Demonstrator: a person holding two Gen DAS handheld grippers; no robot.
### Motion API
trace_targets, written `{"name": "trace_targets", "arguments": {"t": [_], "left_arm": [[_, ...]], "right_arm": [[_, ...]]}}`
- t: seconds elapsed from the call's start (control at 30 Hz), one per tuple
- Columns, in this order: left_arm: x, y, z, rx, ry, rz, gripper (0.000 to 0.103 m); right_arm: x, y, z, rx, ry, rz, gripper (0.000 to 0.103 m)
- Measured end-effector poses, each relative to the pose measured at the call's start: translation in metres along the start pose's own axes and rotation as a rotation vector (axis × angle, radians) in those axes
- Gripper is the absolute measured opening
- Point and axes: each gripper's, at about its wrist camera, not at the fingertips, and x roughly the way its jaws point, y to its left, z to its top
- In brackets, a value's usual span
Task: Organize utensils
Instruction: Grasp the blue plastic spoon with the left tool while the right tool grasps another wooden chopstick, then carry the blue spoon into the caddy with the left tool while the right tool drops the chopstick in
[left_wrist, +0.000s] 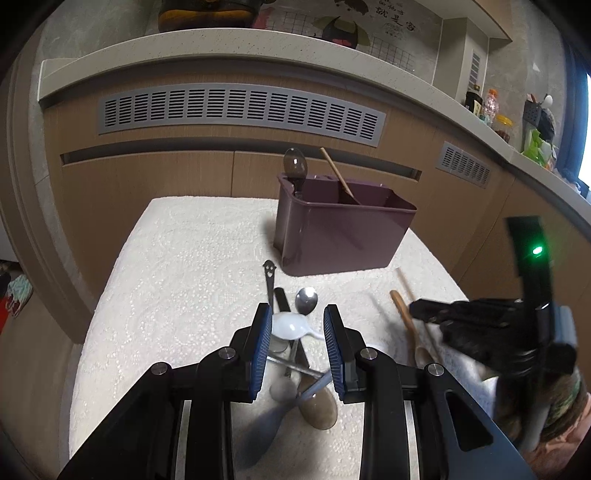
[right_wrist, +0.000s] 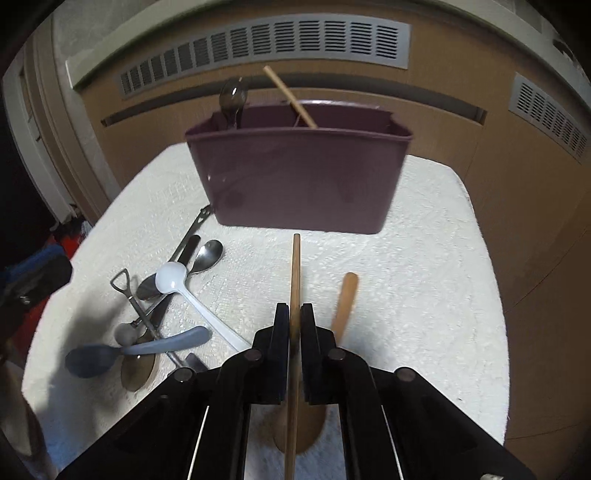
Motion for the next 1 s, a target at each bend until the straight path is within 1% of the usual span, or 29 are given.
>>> {"name": "trace_targets", "arguments": {"t": [0.07, 0.17, 0.3, 0.37, 0.5, 0.57, 0.67, 0.73, 0.83, 0.9, 0.93, 0.97, 1.0], "left_arm": [[-0.002, 0.008, -0.006, 0.005, 0.022, 0.002, 0.031], [-0.004, 0.022, -0.021, 0.006, 0.074, -0.019, 0.032], [-0.009, 0.029, -0.046, 0.056, 0.16, -0.023, 0.036], [-0.011, 0.024, -0.052, 0.094, 0.183, -0.021, 0.036], [-0.002, -0.004, -0.039, 0.233, 0.221, -0.075, 0.036], [0.015, -0.028, -0.027, 0.337, 0.272, -0.119, 0.036], [0.044, -0.055, -0.018, 0.489, 0.348, -0.13, 0.036], [0.064, -0.066, -0.012, 0.555, 0.394, -0.113, 0.036], [0.088, -0.072, -0.008, 0.604, 0.473, -0.099, 0.036], [0.101, -0.073, -0.01, 0.614, 0.524, -0.094, 0.036], [0.106, -0.074, -0.012, 0.615, 0.535, -0.079, 0.034], [0.109, -0.073, -0.014, 0.61, 0.541, -0.073, 0.03], [0.109, -0.072, -0.013, 0.583, 0.535, -0.085, 0.025]], "right_arm": [[-0.009, -0.015, 0.0, 0.032, -0.001, 0.025, 0.005], [-0.019, -0.031, -0.005, 0.068, -0.005, 0.04, 0.005], [-0.026, -0.042, -0.013, 0.084, -0.029, 0.026, 0.006], [-0.028, -0.046, -0.015, 0.096, -0.031, 0.034, 0.006], [-0.029, -0.045, -0.017, 0.101, -0.034, 0.048, 0.006], [-0.03, -0.043, -0.017, 0.097, -0.04, 0.058, 0.006], [-0.032, -0.041, -0.019, 0.095, -0.039, 0.073, 0.006], [-0.034, -0.041, -0.02, 0.09, -0.041, 0.078, 0.006], [-0.037, -0.041, -0.021, 0.078, -0.044, 0.081, 0.006], [-0.037, -0.041, -0.021, 0.075, -0.047, 0.089, 0.006], [-0.037, -0.041, -0.021, 0.074, -0.048, 0.093, 0.006], [-0.037, -0.042, -0.021, 0.075, -0.049, 0.096, 0.006], [-0.036, -0.042, -0.021, 0.077, -0.05, 0.101, 0.006]]}}
